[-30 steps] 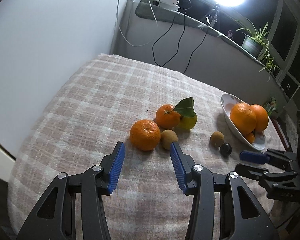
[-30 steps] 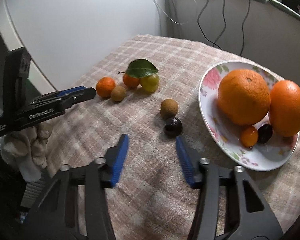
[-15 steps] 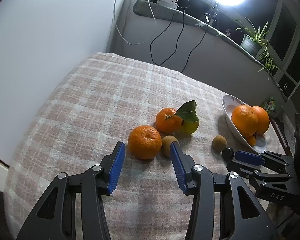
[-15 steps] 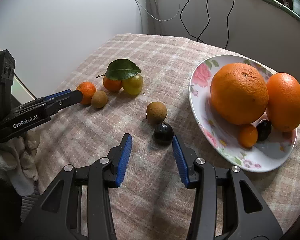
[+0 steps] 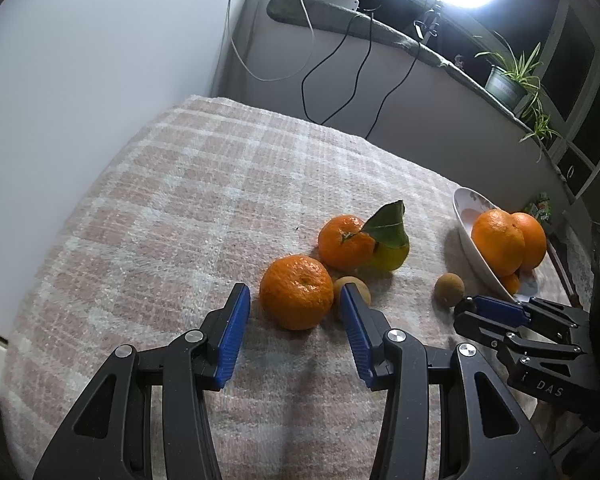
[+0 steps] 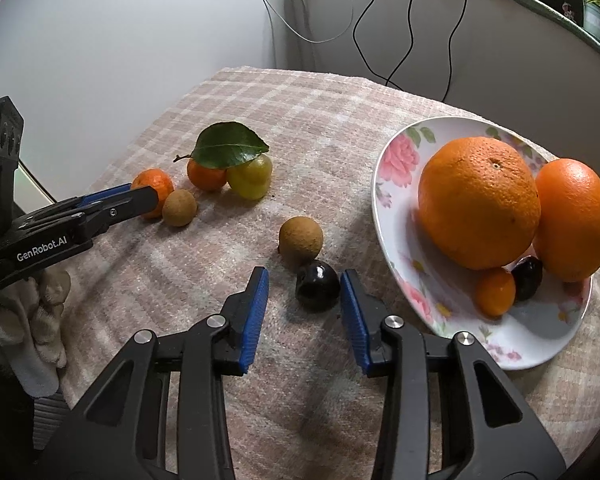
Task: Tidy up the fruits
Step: 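Close the left gripper on another mandarin while the right gripper closes on a dark plum, then carry the mandarin with the left gripper and the plum with the right gripper onto the plate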
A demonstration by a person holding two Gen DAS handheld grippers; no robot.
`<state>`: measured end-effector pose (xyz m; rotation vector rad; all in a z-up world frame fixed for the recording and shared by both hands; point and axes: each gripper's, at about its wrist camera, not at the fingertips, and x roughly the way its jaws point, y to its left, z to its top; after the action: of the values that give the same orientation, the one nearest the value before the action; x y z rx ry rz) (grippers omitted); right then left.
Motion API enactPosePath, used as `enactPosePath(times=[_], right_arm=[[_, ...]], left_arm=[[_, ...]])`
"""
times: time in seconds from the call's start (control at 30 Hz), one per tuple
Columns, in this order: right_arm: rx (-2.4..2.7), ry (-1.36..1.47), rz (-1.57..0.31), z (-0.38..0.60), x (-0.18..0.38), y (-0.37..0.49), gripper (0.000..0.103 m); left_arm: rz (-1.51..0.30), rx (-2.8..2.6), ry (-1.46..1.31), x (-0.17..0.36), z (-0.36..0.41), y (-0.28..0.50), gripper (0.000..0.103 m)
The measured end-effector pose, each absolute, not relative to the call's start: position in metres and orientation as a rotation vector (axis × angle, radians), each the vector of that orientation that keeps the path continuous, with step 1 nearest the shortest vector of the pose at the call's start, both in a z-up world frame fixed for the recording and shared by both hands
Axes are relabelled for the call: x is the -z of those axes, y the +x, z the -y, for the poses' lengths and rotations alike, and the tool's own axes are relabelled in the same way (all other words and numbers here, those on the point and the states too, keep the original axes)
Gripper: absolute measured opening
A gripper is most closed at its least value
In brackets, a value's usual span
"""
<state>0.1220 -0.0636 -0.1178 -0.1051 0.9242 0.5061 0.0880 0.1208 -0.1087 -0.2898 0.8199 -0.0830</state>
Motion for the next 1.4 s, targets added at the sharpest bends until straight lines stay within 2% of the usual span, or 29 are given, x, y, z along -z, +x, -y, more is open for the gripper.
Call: enactPosePath(times=[0.2, 0.4, 1.07, 1.4], right_arm=[[-0.505, -0.119, -0.939, 0.062, 0.121, 0.125, 0.031], [-0.507, -0.116, -0.944, 0.063, 0.123, 0.126, 0.025], [-0.56, -0.042, -0.902, 0.079, 0.101, 0.11, 0.024], [-0.54, 0.016, -0.859, 0.12, 0.083, 0.1, 0.024]], left_arm=[[-0.831, 0.079, -0.289, 0.111, -0.12, 0.094, 0.045], [-0.829, 0.085, -0.288, 0.112, -0.119, 0.095, 0.038], [-0.778, 0.072, -0.284, 0.093, -0.117, 0.081, 0.038], [-0.746, 0.141, -0.255, 0.075, -0.084, 0.079, 0.038]])
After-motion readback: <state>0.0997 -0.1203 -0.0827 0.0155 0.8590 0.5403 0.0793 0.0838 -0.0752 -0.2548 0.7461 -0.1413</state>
